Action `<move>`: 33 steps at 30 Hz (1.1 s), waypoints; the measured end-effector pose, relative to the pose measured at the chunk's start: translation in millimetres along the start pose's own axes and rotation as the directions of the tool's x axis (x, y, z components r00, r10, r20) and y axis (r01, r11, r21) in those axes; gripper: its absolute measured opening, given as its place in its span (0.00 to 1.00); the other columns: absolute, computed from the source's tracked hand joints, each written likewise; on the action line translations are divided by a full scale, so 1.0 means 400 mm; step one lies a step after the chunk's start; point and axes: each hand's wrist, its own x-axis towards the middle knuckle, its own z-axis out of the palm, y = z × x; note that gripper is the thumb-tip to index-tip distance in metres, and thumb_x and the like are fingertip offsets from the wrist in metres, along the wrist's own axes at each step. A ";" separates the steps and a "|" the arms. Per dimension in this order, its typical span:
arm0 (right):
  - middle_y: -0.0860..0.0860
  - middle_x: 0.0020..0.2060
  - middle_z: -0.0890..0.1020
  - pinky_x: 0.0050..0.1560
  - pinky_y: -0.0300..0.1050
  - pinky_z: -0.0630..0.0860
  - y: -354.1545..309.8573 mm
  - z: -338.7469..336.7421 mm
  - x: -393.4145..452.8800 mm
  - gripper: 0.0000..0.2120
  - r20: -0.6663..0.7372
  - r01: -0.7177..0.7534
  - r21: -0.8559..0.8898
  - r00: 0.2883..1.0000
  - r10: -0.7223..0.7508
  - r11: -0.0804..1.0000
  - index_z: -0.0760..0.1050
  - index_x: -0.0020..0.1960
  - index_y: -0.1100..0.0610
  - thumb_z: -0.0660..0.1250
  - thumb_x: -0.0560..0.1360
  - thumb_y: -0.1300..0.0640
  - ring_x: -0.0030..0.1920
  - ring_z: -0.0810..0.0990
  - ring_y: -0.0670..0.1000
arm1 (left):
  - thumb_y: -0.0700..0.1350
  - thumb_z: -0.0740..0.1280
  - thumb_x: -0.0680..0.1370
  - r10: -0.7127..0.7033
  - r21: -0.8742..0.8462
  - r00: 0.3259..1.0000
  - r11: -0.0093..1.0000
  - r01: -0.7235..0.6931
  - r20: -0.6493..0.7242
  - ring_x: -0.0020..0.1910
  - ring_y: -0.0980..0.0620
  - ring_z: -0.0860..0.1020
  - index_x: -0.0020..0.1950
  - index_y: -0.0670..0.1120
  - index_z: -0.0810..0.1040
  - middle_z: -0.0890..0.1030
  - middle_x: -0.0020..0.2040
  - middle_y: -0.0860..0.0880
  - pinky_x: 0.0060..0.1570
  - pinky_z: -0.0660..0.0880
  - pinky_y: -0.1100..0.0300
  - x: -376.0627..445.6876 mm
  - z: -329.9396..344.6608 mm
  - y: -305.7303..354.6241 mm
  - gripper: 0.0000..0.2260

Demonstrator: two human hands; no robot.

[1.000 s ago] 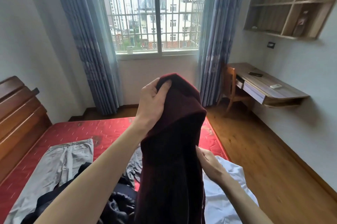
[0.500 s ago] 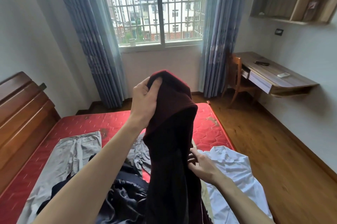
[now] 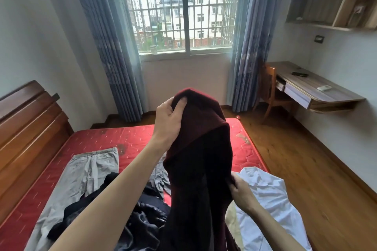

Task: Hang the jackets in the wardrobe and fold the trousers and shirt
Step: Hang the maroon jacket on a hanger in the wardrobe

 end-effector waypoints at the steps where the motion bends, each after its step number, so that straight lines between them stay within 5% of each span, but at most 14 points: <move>1: 0.35 0.45 0.85 0.47 0.32 0.76 -0.009 -0.014 -0.001 0.16 -0.018 0.002 0.019 1.000 -0.001 1.000 0.76 0.50 0.32 0.62 0.86 0.54 0.49 0.83 0.39 | 0.53 0.68 0.83 -0.012 0.008 1.000 1.000 0.012 -0.012 0.48 0.47 0.85 0.52 0.51 0.87 0.87 0.48 0.43 0.55 0.81 0.38 0.004 -0.007 -0.011 0.10; 5: 0.34 0.42 0.85 0.44 0.31 0.76 -0.093 -0.079 0.011 0.11 -0.097 0.030 0.095 0.995 -0.021 0.995 0.80 0.48 0.41 0.63 0.86 0.50 0.45 0.84 0.38 | 0.51 0.68 0.84 -0.096 0.014 0.993 0.995 0.097 -0.073 0.46 0.50 0.85 0.50 0.49 0.86 0.88 0.46 0.46 0.54 0.82 0.40 0.018 -0.020 -0.057 0.10; 8: 0.43 0.38 0.87 0.41 0.37 0.77 -0.166 -0.128 0.019 0.14 -0.100 0.040 0.221 0.995 -0.019 0.974 0.84 0.42 0.51 0.66 0.85 0.54 0.40 0.84 0.44 | 0.51 0.68 0.84 -0.156 0.030 0.981 0.987 0.161 -0.117 0.48 0.44 0.86 0.49 0.50 0.86 0.88 0.45 0.46 0.54 0.83 0.40 0.027 -0.022 -0.097 0.09; 14: 0.55 0.56 0.88 0.52 0.41 0.81 -0.317 -0.238 0.007 0.13 -0.040 0.072 0.468 0.997 -0.060 0.881 0.82 0.63 0.59 0.67 0.84 0.53 0.56 0.87 0.54 | 0.52 0.69 0.82 -0.257 0.077 0.947 0.958 0.276 -0.190 0.50 0.42 0.86 0.49 0.47 0.85 0.87 0.45 0.46 0.53 0.83 0.43 0.057 -0.013 -0.177 0.10; 17: 0.56 0.54 0.88 0.50 0.40 0.82 -0.377 -0.290 -0.005 0.12 -0.015 0.056 0.526 0.998 -0.057 0.848 0.85 0.58 0.55 0.68 0.82 0.50 0.55 0.87 0.56 | 0.53 0.70 0.82 -0.326 0.189 0.924 0.912 0.363 -0.200 0.52 0.39 0.85 0.51 0.43 0.82 0.84 0.43 0.48 0.49 0.81 0.49 0.066 0.005 -0.222 0.13; 20: 0.55 0.51 0.88 0.49 0.40 0.82 -0.423 -0.317 -0.011 0.13 -0.016 0.058 0.508 0.998 -0.058 0.859 0.86 0.52 0.53 0.68 0.79 0.46 0.53 0.87 0.55 | 0.56 0.70 0.80 -0.465 0.372 0.873 0.792 0.484 -0.147 0.64 0.39 0.78 0.63 0.45 0.74 0.79 0.54 0.48 0.62 0.76 0.47 0.042 0.044 -0.243 0.19; 23: 0.58 0.51 0.87 0.49 0.41 0.82 -0.433 -0.320 -0.006 0.17 -0.017 0.061 0.502 0.998 -0.060 0.863 0.84 0.56 0.60 0.68 0.81 0.47 0.51 0.87 0.55 | 0.54 0.68 0.80 -0.336 0.586 0.935 0.737 0.337 -0.115 0.68 0.40 0.72 0.67 0.48 0.74 0.76 0.64 0.45 0.67 0.72 0.45 0.004 0.085 -0.231 0.18; 26: 0.58 0.47 0.85 0.48 0.43 0.82 -0.430 -0.315 0.000 0.19 0.007 0.035 0.512 0.999 -0.046 0.858 0.80 0.56 0.65 0.68 0.81 0.48 0.47 0.86 0.54 | 0.43 0.68 0.80 -0.064 0.425 0.989 0.905 0.001 0.133 0.51 0.50 0.83 0.52 0.47 0.83 0.85 0.49 0.50 0.54 0.80 0.52 -0.025 0.118 -0.200 0.04; 30: 0.53 0.39 0.82 0.40 0.40 0.81 -0.427 -0.313 0.008 0.15 0.003 -0.002 0.531 1.000 0.001 0.847 0.79 0.51 0.61 0.70 0.79 0.47 0.40 0.83 0.50 | 0.42 0.70 0.74 -0.057 0.348 0.801 0.917 -0.193 0.595 0.48 0.61 0.83 0.53 0.52 0.85 0.86 0.46 0.58 0.48 0.76 0.67 -0.087 0.164 -0.188 0.10; 33: 0.51 0.37 0.82 0.38 0.40 0.80 -0.414 -0.319 0.006 0.14 -0.013 -0.029 0.550 0.999 0.044 0.835 0.78 0.52 0.60 0.70 0.80 0.48 0.38 0.83 0.48 | 0.43 0.73 0.72 -0.152 0.398 0.723 0.899 -0.182 0.674 0.52 0.64 0.81 0.60 0.57 0.78 0.83 0.52 0.61 0.52 0.77 0.65 -0.111 0.185 -0.208 0.18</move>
